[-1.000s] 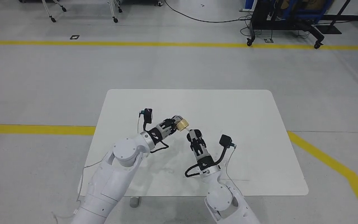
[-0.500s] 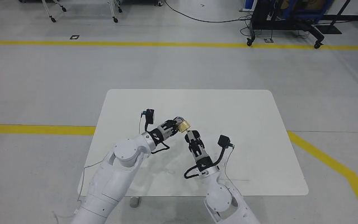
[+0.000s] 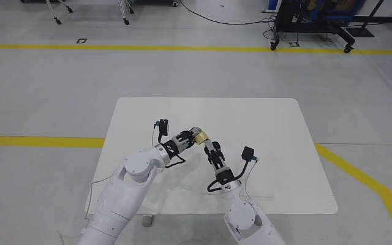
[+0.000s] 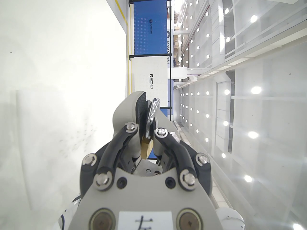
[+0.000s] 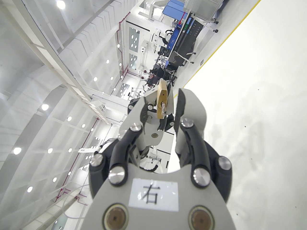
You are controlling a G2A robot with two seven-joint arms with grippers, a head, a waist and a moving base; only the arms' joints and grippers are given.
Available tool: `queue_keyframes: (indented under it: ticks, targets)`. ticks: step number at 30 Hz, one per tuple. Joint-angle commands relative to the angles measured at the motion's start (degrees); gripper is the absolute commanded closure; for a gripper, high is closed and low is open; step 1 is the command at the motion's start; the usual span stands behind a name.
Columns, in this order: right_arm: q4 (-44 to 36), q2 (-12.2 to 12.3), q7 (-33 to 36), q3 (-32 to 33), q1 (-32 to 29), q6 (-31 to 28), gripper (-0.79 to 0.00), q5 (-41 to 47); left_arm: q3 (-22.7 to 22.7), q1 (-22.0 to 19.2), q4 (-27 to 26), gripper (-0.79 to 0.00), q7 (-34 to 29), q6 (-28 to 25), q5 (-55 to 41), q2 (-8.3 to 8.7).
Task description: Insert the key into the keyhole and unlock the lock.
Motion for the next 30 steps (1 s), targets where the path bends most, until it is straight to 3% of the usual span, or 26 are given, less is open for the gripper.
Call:
queue_keyframes:
  ticks: [1,6,11,15,20,30]
  targets:
    - [0.02,0.00,-0.04,-0.02,0.01,0.05,-0.785,-0.07,-0.03,-0.03,0.02,0.000,0.15,0.36,-0.12,-0.01]
    - [0.02,0.00,-0.04,-0.02,0.01,0.05,-0.785,-0.07,-0.26,-0.02,0.57,0.000,0.19,1.30,-2.72,-0.15]
    - [-1.44,0.22,0.25,1.02,-0.43,-0.67,-0.785,0.12,-0.93,-0.48,3.78,0.000,-0.85,7.54,-10.77,-0.54]
    - [-5.38,0.44,-4.67,2.65,-2.85,-6.01,-0.785,0.70,-0.31,-2.33,7.90,0.000,-4.09,15.95,-17.24,-0.95]
    - [-5.64,0.61,-4.83,2.47,-4.32,-14.19,-0.785,4.24,1.06,-4.90,13.02,0.000,-9.35,22.29,-24.79,-1.70]
    - [0.62,0.33,-2.31,0.13,-0.60,-14.99,-0.785,6.65,2.56,-7.17,17.13,0.000,-13.98,22.87,-28.50,-2.23]
